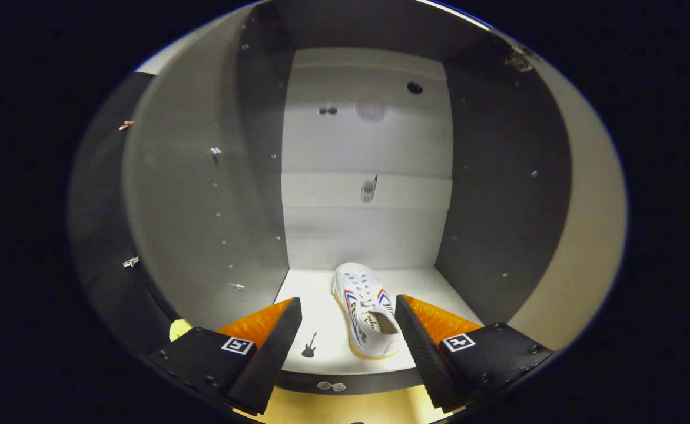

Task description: Open the shoe cabinet door, grab the shoes and put them into the shoe cabinet, then close the shoe cabinet door.

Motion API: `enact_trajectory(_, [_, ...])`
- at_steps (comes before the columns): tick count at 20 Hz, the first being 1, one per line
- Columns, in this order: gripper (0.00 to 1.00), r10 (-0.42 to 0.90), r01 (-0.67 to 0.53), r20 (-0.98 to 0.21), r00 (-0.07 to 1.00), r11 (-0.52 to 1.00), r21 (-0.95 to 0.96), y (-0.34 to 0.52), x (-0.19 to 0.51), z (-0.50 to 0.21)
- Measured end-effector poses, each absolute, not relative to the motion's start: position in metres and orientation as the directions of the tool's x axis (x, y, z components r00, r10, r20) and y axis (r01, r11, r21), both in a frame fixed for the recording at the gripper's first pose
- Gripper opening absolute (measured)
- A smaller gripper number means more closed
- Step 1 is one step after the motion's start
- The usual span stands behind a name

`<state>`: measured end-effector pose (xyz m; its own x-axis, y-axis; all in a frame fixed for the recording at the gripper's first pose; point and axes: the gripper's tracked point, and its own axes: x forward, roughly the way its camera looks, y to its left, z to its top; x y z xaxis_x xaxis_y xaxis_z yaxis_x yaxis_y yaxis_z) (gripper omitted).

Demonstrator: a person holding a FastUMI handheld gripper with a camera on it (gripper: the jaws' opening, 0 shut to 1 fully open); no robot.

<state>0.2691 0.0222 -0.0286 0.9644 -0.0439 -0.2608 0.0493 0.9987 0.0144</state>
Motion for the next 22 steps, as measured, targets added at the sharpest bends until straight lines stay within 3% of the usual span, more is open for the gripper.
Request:
enact_trajectory(7, [0.99,-0.025,0.026,-0.055,0.998,1.000,0.012,0.012,0.158,0.040])
enact_trajectory(15, [0.98,0.081,-0.083,-0.070,0.994,0.996,-0.031,0.002,0.035,0.010])
enact_trajectory(19, [0.98,0.087,-0.086,-0.158,0.984,0.996,0.015,-0.027,-0.016,-0.025])
enact_trajectory(22, [0.98,0.072,-0.067,-0.160,0.984,0.997,0.038,-0.060,-0.045,-0.028])
